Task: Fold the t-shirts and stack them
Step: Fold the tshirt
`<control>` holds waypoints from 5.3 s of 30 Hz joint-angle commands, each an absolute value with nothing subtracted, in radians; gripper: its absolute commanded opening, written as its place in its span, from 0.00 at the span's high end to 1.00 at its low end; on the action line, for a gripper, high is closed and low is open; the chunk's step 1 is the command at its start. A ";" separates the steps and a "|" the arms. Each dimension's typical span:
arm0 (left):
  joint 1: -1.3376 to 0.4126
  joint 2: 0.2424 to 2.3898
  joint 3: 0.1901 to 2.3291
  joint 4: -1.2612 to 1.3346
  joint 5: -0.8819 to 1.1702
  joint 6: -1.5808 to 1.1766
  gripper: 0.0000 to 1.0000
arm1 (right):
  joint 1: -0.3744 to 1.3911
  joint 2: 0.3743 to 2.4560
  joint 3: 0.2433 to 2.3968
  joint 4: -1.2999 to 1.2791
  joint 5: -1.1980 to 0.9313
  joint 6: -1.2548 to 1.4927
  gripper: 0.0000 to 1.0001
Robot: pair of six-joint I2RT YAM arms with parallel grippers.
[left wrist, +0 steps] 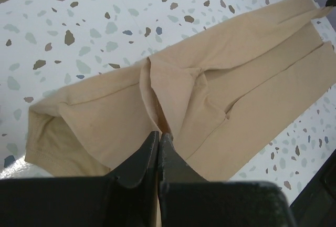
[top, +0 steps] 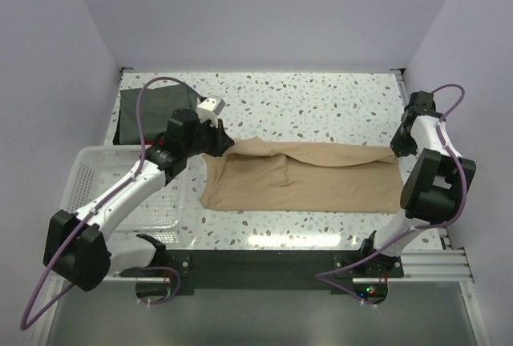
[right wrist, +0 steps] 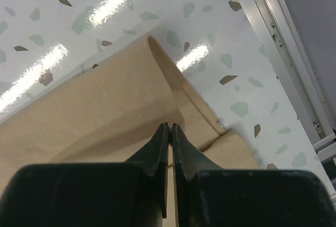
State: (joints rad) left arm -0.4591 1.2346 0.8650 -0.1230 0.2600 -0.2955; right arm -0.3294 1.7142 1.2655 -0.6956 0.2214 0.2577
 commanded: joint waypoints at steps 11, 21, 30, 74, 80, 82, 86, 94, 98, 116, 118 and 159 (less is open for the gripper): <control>-0.463 1.112 0.798 -0.129 0.255 -0.330 1.00 | -0.334 1.615 1.175 -0.680 0.387 0.230 1.00; -0.465 1.120 0.752 -0.126 0.346 -0.330 1.00 | -0.331 1.628 1.222 -0.759 0.391 0.281 0.27; -0.466 1.143 0.733 -0.123 0.452 -0.302 1.00 | -0.229 1.483 1.223 -0.658 0.278 0.307 0.24; -0.305 1.701 1.029 -0.081 0.428 -0.532 0.48 | 0.565 2.089 1.622 -0.462 -0.552 0.341 0.36; -0.307 1.750 0.997 -0.042 0.431 -0.580 0.48 | 0.568 2.077 1.562 -0.460 -0.586 0.337 0.37; -0.305 1.761 0.982 -0.040 0.420 -0.584 0.48 | 0.571 2.074 1.545 -0.460 -0.592 0.336 0.37; -0.305 1.767 0.974 -0.066 0.381 -0.581 0.48 | 0.572 2.060 1.529 -0.460 -0.606 0.336 0.37; -0.305 1.784 0.966 -0.091 0.350 -0.569 0.48 | 0.575 2.043 1.457 -0.454 -0.689 0.330 0.37; -0.307 1.787 0.962 -0.091 0.341 -0.563 0.48 | 0.578 2.023 1.425 -0.460 -0.735 0.313 0.37; -0.305 1.822 0.959 -0.101 0.333 -0.528 0.48 | 0.578 1.916 1.279 -0.653 -0.749 0.126 0.37; -0.305 1.822 0.960 -0.106 0.334 -0.519 0.48 | 0.580 1.892 1.270 -0.689 -0.723 0.109 0.37; -0.411 2.045 1.251 -0.442 0.538 -0.353 0.43 | 0.149 1.861 1.209 -0.661 -0.103 0.262 0.31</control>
State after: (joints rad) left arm -0.4221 1.9530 1.2118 -0.4049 0.5800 -0.4145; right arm 0.1593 1.8587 1.2263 -0.6758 -0.1432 0.2428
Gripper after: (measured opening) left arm 0.564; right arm 0.688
